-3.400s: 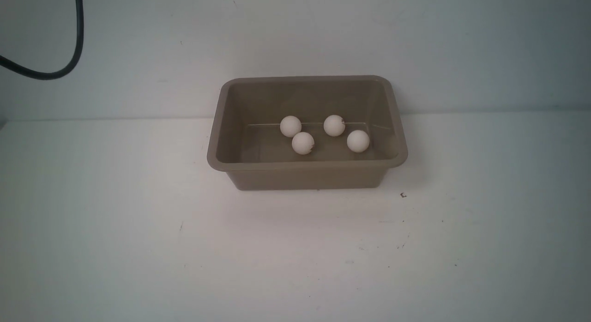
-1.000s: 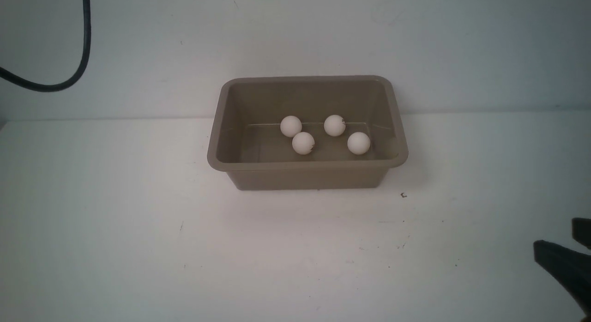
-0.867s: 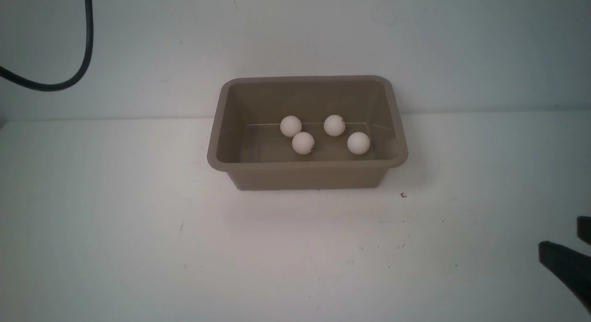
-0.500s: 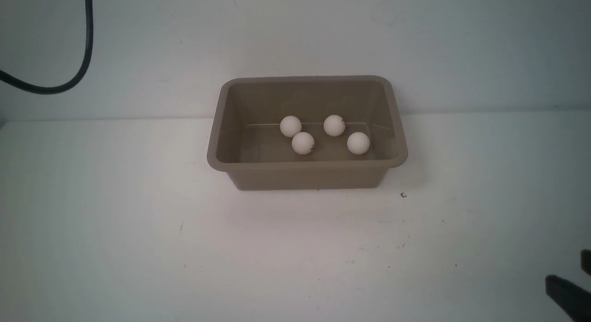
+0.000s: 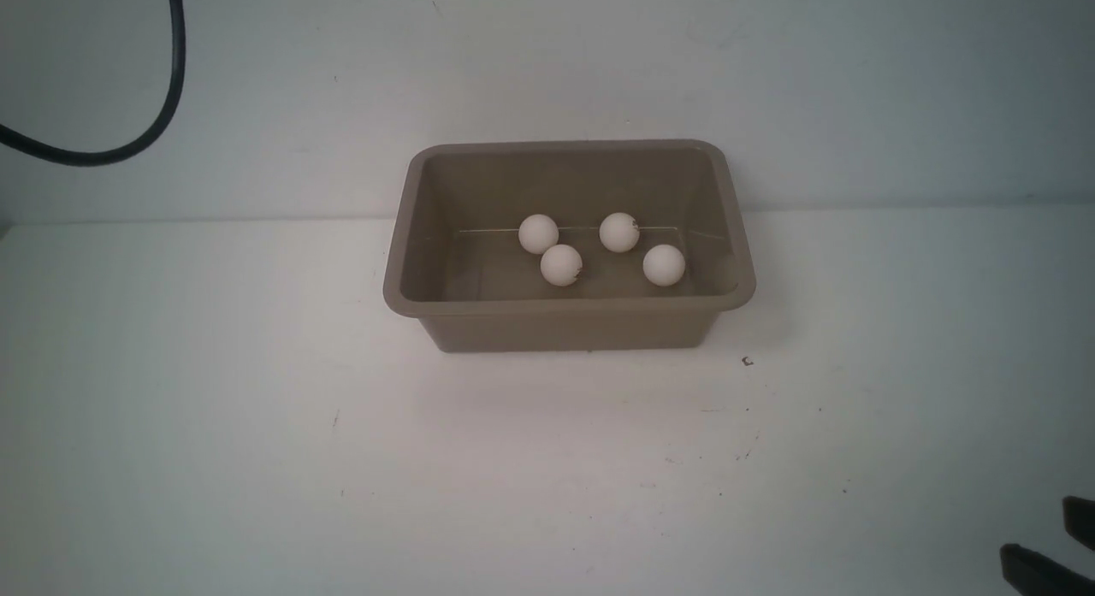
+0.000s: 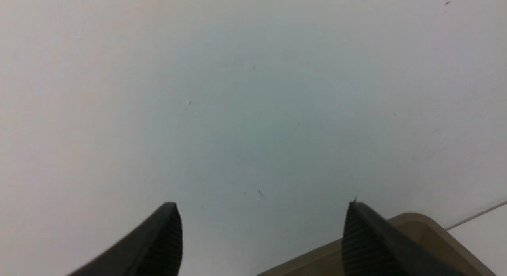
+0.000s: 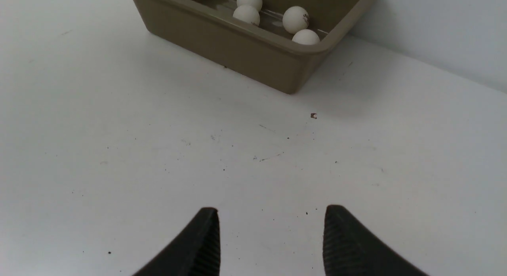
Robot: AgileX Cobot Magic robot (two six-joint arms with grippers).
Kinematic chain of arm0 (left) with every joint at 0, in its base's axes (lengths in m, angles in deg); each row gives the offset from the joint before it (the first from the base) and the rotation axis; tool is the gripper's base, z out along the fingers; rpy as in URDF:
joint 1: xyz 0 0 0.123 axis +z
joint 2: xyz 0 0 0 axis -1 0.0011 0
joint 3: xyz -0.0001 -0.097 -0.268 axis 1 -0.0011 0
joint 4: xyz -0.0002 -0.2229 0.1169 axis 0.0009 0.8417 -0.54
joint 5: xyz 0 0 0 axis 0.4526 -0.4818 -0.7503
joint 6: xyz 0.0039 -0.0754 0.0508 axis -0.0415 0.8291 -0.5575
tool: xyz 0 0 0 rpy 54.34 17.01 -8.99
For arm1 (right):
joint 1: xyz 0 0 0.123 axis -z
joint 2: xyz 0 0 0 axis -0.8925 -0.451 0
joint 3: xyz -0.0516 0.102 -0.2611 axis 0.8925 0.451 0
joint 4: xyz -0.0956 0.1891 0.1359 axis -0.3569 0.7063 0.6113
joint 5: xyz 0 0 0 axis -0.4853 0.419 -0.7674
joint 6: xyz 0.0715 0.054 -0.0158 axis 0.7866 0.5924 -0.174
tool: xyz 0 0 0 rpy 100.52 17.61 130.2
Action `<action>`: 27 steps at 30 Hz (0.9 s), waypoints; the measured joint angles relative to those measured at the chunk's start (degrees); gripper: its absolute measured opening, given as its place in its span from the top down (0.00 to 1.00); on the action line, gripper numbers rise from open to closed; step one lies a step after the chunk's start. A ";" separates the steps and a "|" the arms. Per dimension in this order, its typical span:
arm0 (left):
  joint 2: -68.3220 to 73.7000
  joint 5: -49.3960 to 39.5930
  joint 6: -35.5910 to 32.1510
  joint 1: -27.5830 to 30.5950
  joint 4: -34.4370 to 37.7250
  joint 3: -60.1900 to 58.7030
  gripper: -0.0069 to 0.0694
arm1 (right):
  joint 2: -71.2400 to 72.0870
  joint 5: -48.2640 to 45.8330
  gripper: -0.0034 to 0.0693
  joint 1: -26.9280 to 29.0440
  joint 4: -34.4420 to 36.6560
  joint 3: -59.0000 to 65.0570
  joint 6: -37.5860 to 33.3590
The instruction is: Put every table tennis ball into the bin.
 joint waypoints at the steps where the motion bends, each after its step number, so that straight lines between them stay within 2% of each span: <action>1: 0.00 0.00 -2.44 0.00 1.49 0.00 0.27 | 0.00 -0.29 0.49 0.00 -0.07 0.00 0.00; 3: 0.00 -0.06 -6.31 0.00 3.84 0.00 0.27 | 0.00 -0.61 0.49 0.00 -0.06 0.00 0.00; 6: 0.12 -1.23 -8.57 0.00 7.68 0.00 0.27 | 0.00 -1.54 0.49 0.00 -0.06 0.00 0.00; 17: 3.11 -3.69 -8.96 0.00 19.43 0.00 0.27 | 0.00 -4.92 0.49 0.00 -0.12 0.00 0.00; 23: 3.16 -3.69 -9.90 0.00 23.11 0.00 0.27 | 0.00 -5.39 0.49 0.00 -0.12 0.00 0.00; 27: 3.16 -4.34 -17.74 0.00 22.88 0.00 0.27 | 0.00 -5.39 0.49 0.00 -0.12 0.00 0.00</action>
